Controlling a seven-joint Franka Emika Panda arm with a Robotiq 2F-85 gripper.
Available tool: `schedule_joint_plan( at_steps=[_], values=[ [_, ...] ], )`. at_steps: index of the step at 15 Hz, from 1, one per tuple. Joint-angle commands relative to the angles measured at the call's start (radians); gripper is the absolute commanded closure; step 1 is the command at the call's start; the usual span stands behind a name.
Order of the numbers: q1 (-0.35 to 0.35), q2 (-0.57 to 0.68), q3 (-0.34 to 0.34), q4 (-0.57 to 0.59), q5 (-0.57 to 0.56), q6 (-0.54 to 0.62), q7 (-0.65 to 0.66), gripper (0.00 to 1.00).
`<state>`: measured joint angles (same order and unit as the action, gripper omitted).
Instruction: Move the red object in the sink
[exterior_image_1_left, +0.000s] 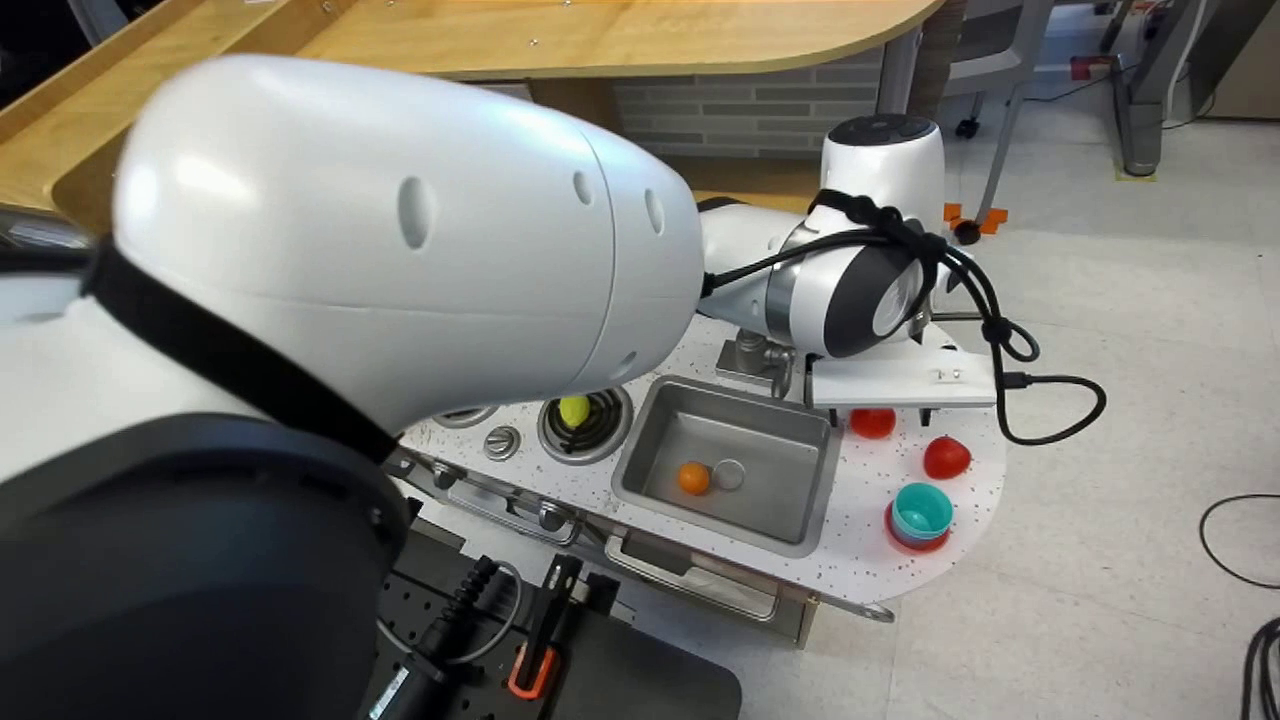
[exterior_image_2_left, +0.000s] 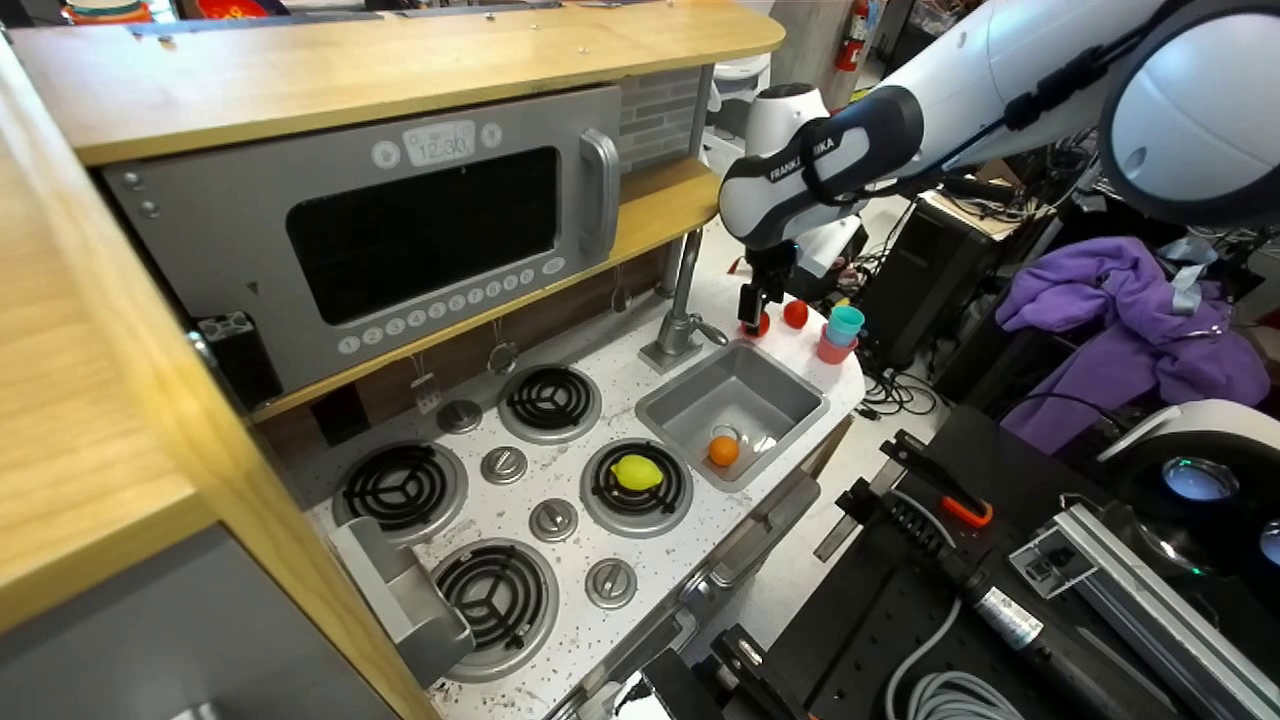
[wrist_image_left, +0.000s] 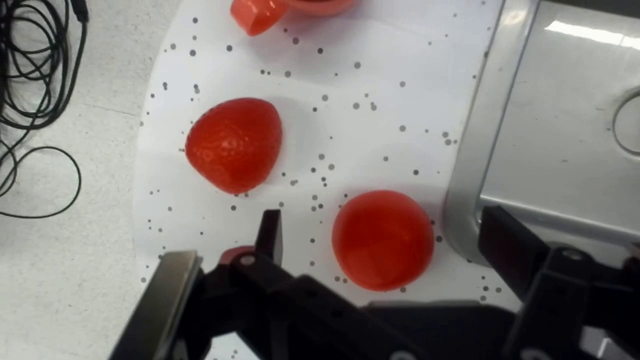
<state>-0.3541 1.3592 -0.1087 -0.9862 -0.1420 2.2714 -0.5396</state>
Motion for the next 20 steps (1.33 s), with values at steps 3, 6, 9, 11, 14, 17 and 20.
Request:
schedule_joint_plan(
  at_steps=[3,6,9,11,14,17,20],
  values=[
    [0.015,0.085,-0.007,0.128,-0.021,-0.097,0.028,0.35],
    [0.026,0.104,-0.012,0.156,-0.034,-0.08,0.023,0.58],
    [0.022,0.104,-0.013,0.186,-0.047,-0.073,0.009,0.75],
    [0.013,0.101,-0.011,0.202,-0.043,-0.078,0.004,0.75],
    [-0.009,0.052,-0.01,0.155,-0.025,-0.083,-0.008,0.75],
    [-0.042,0.002,0.0,0.091,-0.016,-0.066,-0.026,0.75],
    [-0.075,-0.074,0.019,-0.02,-0.008,0.019,-0.054,0.75]
  ],
)
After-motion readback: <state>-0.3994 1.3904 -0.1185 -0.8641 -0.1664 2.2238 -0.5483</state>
